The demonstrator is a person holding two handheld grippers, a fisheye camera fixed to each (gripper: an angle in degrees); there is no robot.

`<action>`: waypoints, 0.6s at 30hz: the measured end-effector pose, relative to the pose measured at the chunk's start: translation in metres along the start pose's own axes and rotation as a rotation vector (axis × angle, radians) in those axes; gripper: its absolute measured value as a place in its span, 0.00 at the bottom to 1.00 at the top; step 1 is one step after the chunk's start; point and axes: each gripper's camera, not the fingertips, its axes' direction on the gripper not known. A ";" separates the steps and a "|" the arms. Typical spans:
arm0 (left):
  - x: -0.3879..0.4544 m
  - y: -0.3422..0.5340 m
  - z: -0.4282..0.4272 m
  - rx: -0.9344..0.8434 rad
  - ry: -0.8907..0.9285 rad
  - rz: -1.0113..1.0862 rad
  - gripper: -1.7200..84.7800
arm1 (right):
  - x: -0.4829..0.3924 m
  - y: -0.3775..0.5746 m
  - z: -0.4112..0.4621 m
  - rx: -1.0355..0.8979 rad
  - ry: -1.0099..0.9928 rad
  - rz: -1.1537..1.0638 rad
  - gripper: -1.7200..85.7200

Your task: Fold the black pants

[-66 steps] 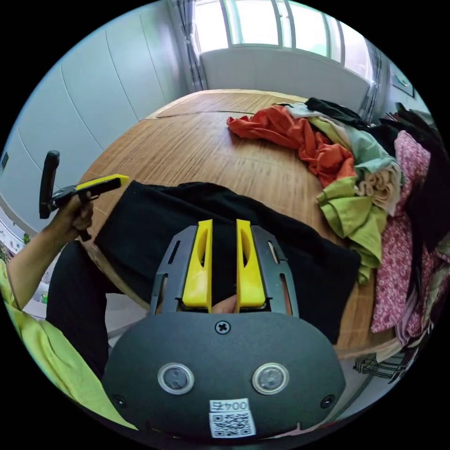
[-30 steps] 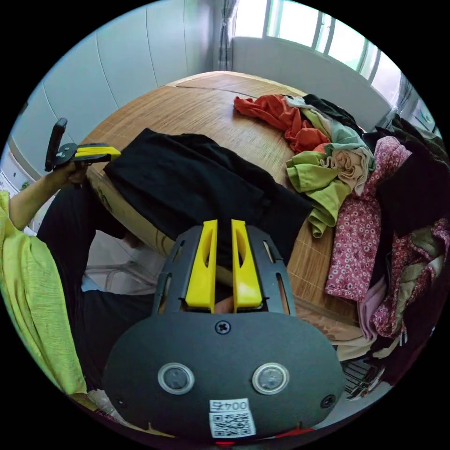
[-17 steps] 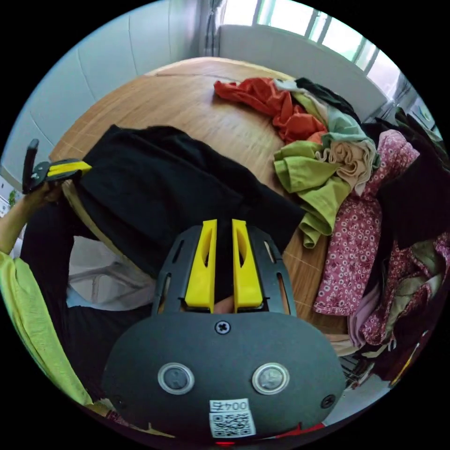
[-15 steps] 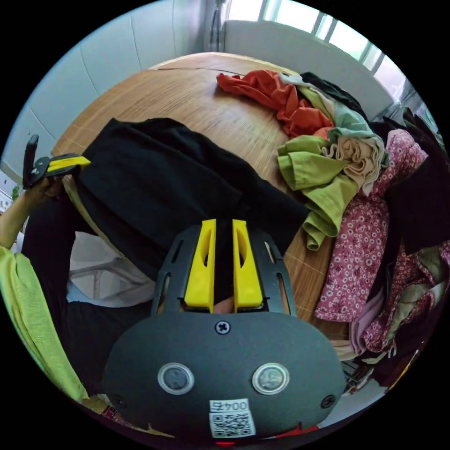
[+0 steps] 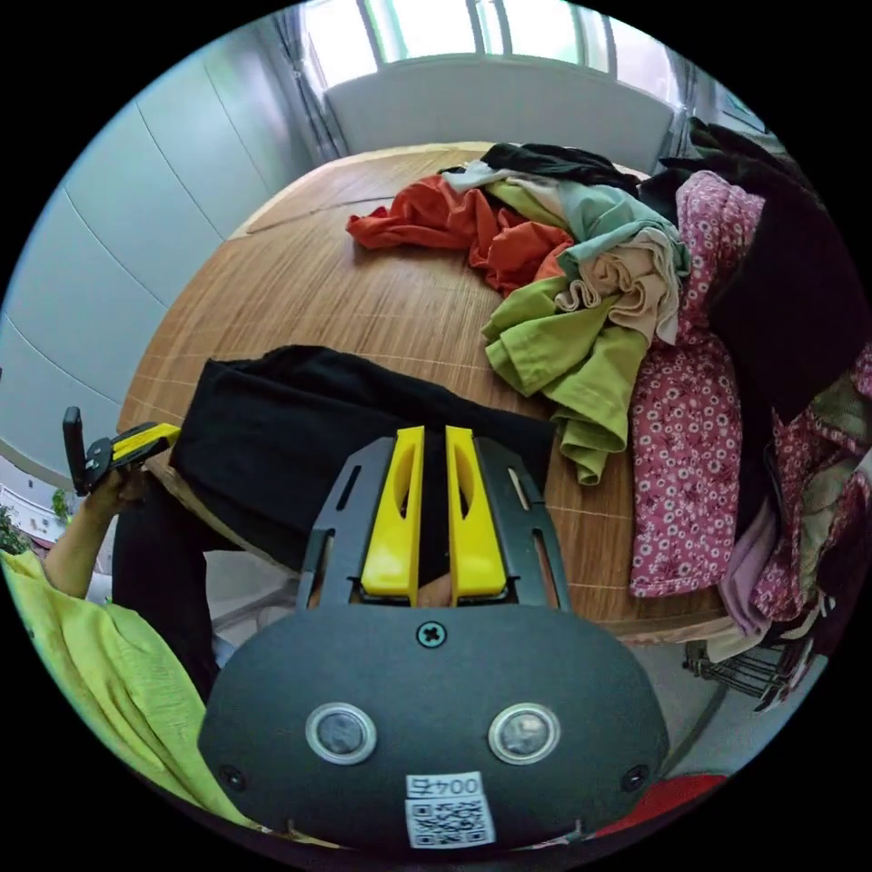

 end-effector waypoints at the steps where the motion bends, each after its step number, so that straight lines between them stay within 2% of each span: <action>1: -0.008 0.001 0.000 -0.006 0.012 -0.027 0.04 | -0.004 0.006 0.012 -0.044 -0.008 0.006 0.09; 3: -0.036 0.008 0.002 -0.053 0.088 -0.129 0.04 | -0.007 0.013 0.031 -0.128 0.026 0.039 0.09; 6: -0.052 0.015 0.004 -0.068 0.183 -0.193 0.06 | -0.037 0.018 0.002 -0.007 -0.066 0.077 0.09; 8: -0.050 0.014 0.007 -0.078 0.177 -0.174 0.07 | -0.075 0.023 -0.013 0.046 -0.122 0.048 0.09; 13: -0.031 -0.005 0.020 -0.093 0.129 -0.089 0.10 | -0.231 0.039 -0.011 0.067 -0.185 -0.169 0.10; 15: -0.026 -0.013 0.024 -0.102 0.051 -0.037 0.09 | -0.283 0.040 -0.006 0.057 -0.181 -0.246 0.10; 18: -0.030 -0.029 0.010 -0.088 0.065 -0.048 0.08 | -0.352 0.036 -0.002 0.033 -0.152 -0.331 0.10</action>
